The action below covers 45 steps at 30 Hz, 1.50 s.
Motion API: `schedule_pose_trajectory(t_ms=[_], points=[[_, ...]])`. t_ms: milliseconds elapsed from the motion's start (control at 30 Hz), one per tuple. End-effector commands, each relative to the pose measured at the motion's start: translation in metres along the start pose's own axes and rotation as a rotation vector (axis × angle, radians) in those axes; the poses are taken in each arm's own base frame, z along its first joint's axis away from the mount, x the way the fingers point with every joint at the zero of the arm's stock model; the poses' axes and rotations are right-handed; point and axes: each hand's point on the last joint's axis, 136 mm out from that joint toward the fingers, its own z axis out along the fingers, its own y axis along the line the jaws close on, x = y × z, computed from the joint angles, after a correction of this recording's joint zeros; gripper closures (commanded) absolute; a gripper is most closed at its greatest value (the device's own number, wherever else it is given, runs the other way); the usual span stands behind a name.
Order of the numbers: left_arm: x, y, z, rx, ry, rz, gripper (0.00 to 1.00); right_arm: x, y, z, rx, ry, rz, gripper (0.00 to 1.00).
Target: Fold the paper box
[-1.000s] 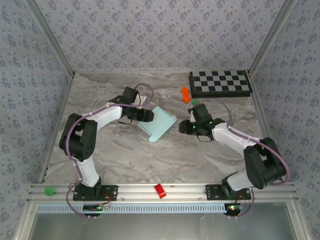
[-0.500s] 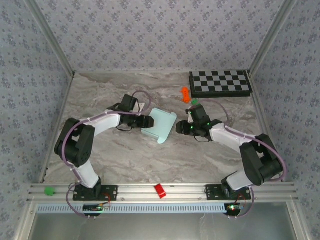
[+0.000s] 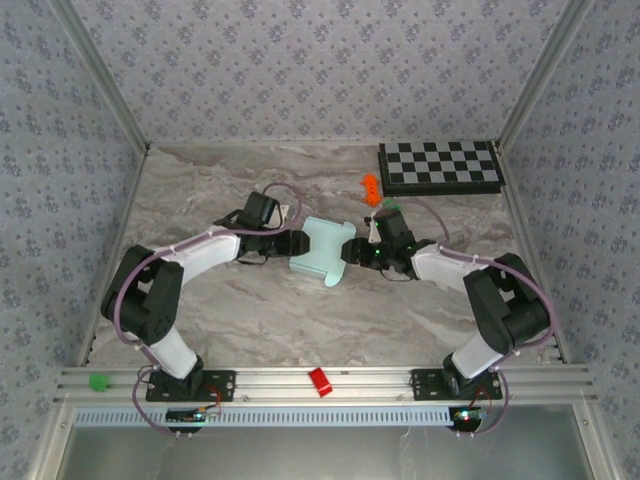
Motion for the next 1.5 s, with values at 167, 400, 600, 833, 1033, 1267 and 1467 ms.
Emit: schedule_pose_trajectory(t_ms=[167, 400, 600, 833, 1033, 1267, 1467], points=[[-0.018, 0.000, 0.006, 0.012, -0.053, -0.009, 0.46, -0.010, 0.014, 0.016, -0.151, -0.019, 0.091, 0.46], [-0.019, 0.002, 0.023, 0.031, -0.018, -0.024, 0.53, -0.010, 0.017, 0.028, -0.209, -0.011, 0.122, 0.46], [-0.018, 0.004, 0.028, 0.036, -0.005, -0.031, 0.65, -0.008, 0.019, 0.034, -0.257, -0.004, 0.137, 0.47], [-0.015, 0.006, 0.029, 0.045, -0.001, -0.043, 0.69, -0.012, 0.033, 0.030, -0.324, -0.019, 0.107, 0.50], [-0.012, -0.001, 0.031, 0.097, 0.003, -0.047, 0.66, -0.020, 0.045, 0.013, -0.303, -0.064, 0.038, 0.50], [-0.011, -0.013, 0.034, 0.181, 0.007, -0.063, 0.60, -0.029, 0.059, -0.002, -0.288, -0.076, -0.023, 0.49], [-0.011, -0.020, 0.036, 0.226, 0.000, -0.077, 0.58, -0.034, 0.070, -0.008, -0.264, -0.072, -0.072, 0.49]])
